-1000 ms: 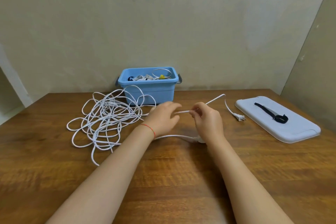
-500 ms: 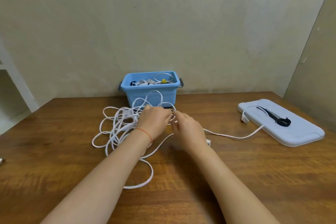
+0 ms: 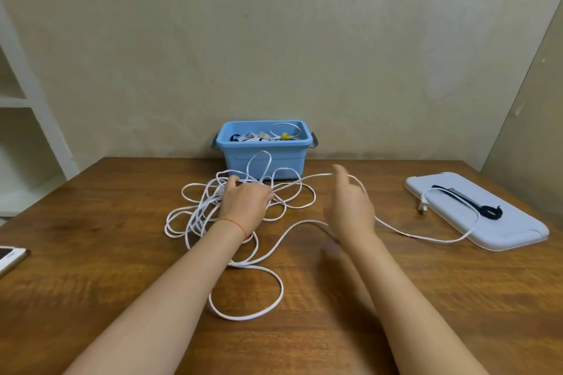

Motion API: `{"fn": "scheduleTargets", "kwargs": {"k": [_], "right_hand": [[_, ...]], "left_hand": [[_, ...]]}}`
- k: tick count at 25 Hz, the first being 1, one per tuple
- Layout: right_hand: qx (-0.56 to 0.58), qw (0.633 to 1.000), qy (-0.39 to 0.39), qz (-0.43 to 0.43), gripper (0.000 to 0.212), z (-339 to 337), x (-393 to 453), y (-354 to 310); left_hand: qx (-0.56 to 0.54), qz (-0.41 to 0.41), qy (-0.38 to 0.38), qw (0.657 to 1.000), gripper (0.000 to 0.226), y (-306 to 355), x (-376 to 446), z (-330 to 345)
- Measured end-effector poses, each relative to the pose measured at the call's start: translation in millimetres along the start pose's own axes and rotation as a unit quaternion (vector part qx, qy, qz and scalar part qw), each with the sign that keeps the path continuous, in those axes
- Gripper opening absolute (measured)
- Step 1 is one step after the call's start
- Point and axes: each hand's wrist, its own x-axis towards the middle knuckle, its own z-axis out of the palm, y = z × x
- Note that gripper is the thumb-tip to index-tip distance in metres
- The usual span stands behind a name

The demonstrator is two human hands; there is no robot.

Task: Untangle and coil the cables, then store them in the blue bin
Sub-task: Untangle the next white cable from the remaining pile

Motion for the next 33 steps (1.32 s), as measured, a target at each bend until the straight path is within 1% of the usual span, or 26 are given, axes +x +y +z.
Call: {"fn": "scheduleTargets", "kwargs": {"k": [1, 2, 4, 5, 7, 9, 11, 13, 14, 15, 16, 17, 19, 20, 21, 22, 23, 24, 25, 26, 27, 28, 29, 30, 31, 33], "right_hand": [[-0.008, 0.998, -0.035, -0.051, 0.049, 3.4, -6.4, -15.4], [-0.021, 0.993, -0.060, -0.096, 0.044, 8.8, -12.0, -29.7], [-0.057, 0.984, -0.072, -0.150, 0.025, 16.3, -18.2, -51.7], [-0.078, 0.981, -0.066, -0.162, 0.019, 17.3, -17.9, -58.1], [-0.125, 0.975, -0.073, -0.171, 0.016, 17.1, -12.6, -61.9], [-0.156, 0.968, -0.087, -0.176, 0.017, 16.8, -9.9, -62.7], [-0.176, 0.964, -0.073, -0.186, 0.020, 19.1, -11.4, -61.8], [-0.180, 0.963, -0.061, -0.189, 0.019, 21.0, -9.8, -57.5], [-0.162, 0.968, -0.070, -0.181, 0.017, 21.4, -9.0, -55.2], [-0.140, 0.972, -0.081, -0.174, 0.017, 20.7, -9.3, -55.4], [-0.120, 0.974, -0.089, -0.171, 0.017, 20.5, -10.4, -55.7], [-0.102, 0.976, -0.087, -0.171, 0.018, 19.1, -11.9, -56.1], [-0.073, 0.986, -0.039, -0.147, 0.020, 15.3, -10.6, -50.8], [-0.055, 0.992, -0.002, -0.111, 0.019, 12.0, -5.8, -43.4], [-0.032, 0.997, 0.039, -0.061, 0.018, 7.4, -0.4, -35.2], [-0.003, 0.998, 0.061, -0.006, 0.018, 4.1, 5.1, -27.4], [0.020, 0.998, 0.053, 0.034, 0.018, 1.5, 9.6, -23.0], [0.031, 0.998, 0.019, 0.042, 0.020, 1.4, 11.0, -22.8], [0.040, 0.998, -0.027, 0.026, 0.018, 3.9, 10.1, -25.8], [0.062, 0.996, -0.069, 0.004, 0.013, 7.9, 7.7, -30.6], [0.092, 0.990, -0.107, -0.009, 0.009, 10.7, 3.9, -36.9], [0.122, 0.983, -0.137, -0.017, 0.007, 13.9, 1.2, -41.8], [0.138, 0.978, -0.153, -0.023, 0.008, 17.2, -0.2, -45.6], [0.139, 0.977, -0.161, -0.024, 0.012, 20.5, -0.2, -48.0], [0.121, 0.978, -0.168, -0.020, 0.015, 22.7, 0.4, -49.9], [0.070, 0.981, -0.182, 0.005, 0.020, 25.5, 2.8, -50.4]], "left_hand": [[0.006, 0.012, 0.021, 1.000, 0.028, 3.3, -2.5, -1.1], [0.019, 0.025, 0.046, 0.998, 0.023, 6.6, -4.7, -2.3], [0.040, 0.047, 0.069, 0.996, 0.019, 7.1, -8.5, -4.3], [0.043, 0.052, 0.060, 0.996, 0.023, 3.7, -9.8, -6.3], [0.026, 0.023, 0.001, 0.999, 0.029, -10.2, -11.2, -12.1], [-0.015, -0.039, -0.097, 0.994, 0.034, -27.8, -12.6, -15.4], [-0.112, -0.085, -0.153, 0.978, 0.037, -43.5, -15.7, -15.0], [-0.250, -0.119, -0.158, 0.948, 0.032, -54.8, -13.2, -12.6], [-0.297, -0.124, -0.139, 0.937, 0.027, -57.6, -10.7, -11.7], [-0.326, -0.135, -0.102, 0.930, 0.023, -59.9, -6.9, -11.3], [-0.360, -0.159, -0.041, 0.918, 0.021, -59.9, -4.9, -13.4], [-0.401, -0.198, 0.039, 0.893, 0.020, -60.8, -1.9, -16.8], [-0.485, -0.286, 0.205, 0.800, 0.019, -66.7, 1.8, -28.6], [-0.494, -0.328, 0.270, 0.759, 0.017, -71.2, 1.8, -35.9], [-0.488, -0.362, 0.310, 0.731, 0.016, -77.7, 2.1, -39.9], [-0.492, -0.377, 0.319, 0.718, 0.016, -85.1, 3.4, -41.0], [-0.513, -0.369, 0.291, 0.718, 0.017, -88.9, 6.5, -41.6], [-0.539, -0.340, 0.236, 0.734, 0.016, -86.5, 9.1, -41.2], [-0.527, -0.306, 0.169, 0.774, 0.013, -81.7, 10.6, -37.6], [-0.481, -0.270, 0.122, 0.825, 0.009, -75.0, 9.2, -34.3], [-0.422, -0.231, 0.101, 0.871, 0.010, -68.9, 8.4, -27.9], [-0.383, -0.182, 0.091, 0.901, 0.013, -61.6, 6.4, -22.5], [-0.365, -0.133, 0.065, 0.919, 0.015, -52.7, 2.4, -19.2], [-0.354, -0.093, 0.020, 0.930, 0.019, -43.1, -2.2, -15.9], [-0.337, -0.073, -0.035, 0.938, 0.024, -35.2, -6.0, -12.4], [-0.290, -0.071, -0.124, 0.946, 0.028, -27.7, -9.7, -4.9]]}}
